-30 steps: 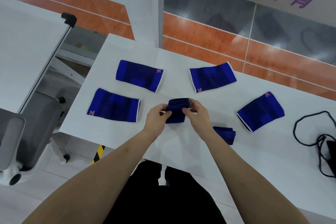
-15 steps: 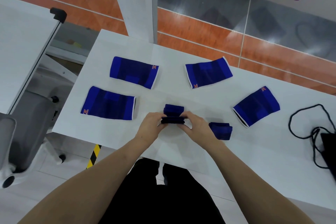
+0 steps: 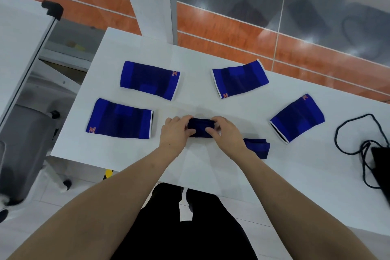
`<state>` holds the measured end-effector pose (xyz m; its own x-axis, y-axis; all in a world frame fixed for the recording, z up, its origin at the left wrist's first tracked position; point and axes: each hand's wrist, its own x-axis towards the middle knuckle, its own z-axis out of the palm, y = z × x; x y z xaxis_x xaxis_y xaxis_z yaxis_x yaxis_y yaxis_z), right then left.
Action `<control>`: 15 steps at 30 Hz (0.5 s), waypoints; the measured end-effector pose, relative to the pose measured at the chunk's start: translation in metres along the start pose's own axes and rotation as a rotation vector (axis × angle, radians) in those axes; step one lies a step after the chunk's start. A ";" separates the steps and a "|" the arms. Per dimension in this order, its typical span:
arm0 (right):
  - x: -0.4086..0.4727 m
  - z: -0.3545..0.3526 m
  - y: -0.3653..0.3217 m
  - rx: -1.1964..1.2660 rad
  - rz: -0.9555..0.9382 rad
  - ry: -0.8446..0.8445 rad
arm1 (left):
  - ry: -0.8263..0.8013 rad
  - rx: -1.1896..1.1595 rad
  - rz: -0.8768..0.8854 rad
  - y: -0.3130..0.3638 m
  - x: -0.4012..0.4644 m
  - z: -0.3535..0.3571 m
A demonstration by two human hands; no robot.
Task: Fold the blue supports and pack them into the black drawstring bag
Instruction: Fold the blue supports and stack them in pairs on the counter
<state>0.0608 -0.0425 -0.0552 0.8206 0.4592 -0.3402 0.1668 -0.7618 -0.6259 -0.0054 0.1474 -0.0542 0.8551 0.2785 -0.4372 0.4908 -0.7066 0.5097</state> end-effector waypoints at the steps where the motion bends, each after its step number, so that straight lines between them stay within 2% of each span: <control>1: 0.002 0.000 -0.001 -0.008 0.011 0.003 | 0.011 0.006 -0.004 0.000 0.001 0.001; 6: 0.012 0.007 0.001 -0.059 0.034 0.036 | 0.051 0.066 -0.007 0.000 -0.001 0.009; 9: 0.014 0.010 0.002 -0.090 0.033 0.044 | 0.139 0.114 0.024 0.003 -0.006 0.010; 12: 0.013 0.010 0.000 -0.124 0.043 0.044 | 0.239 0.216 0.231 0.001 -0.020 0.009; 15: 0.005 0.009 -0.003 -0.122 0.048 0.080 | 0.212 0.365 0.458 -0.010 -0.034 0.011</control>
<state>0.0593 -0.0337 -0.0612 0.8695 0.3867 -0.3073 0.1877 -0.8342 -0.5186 -0.0410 0.1378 -0.0532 0.9983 -0.0092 -0.0582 0.0092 -0.9513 0.3082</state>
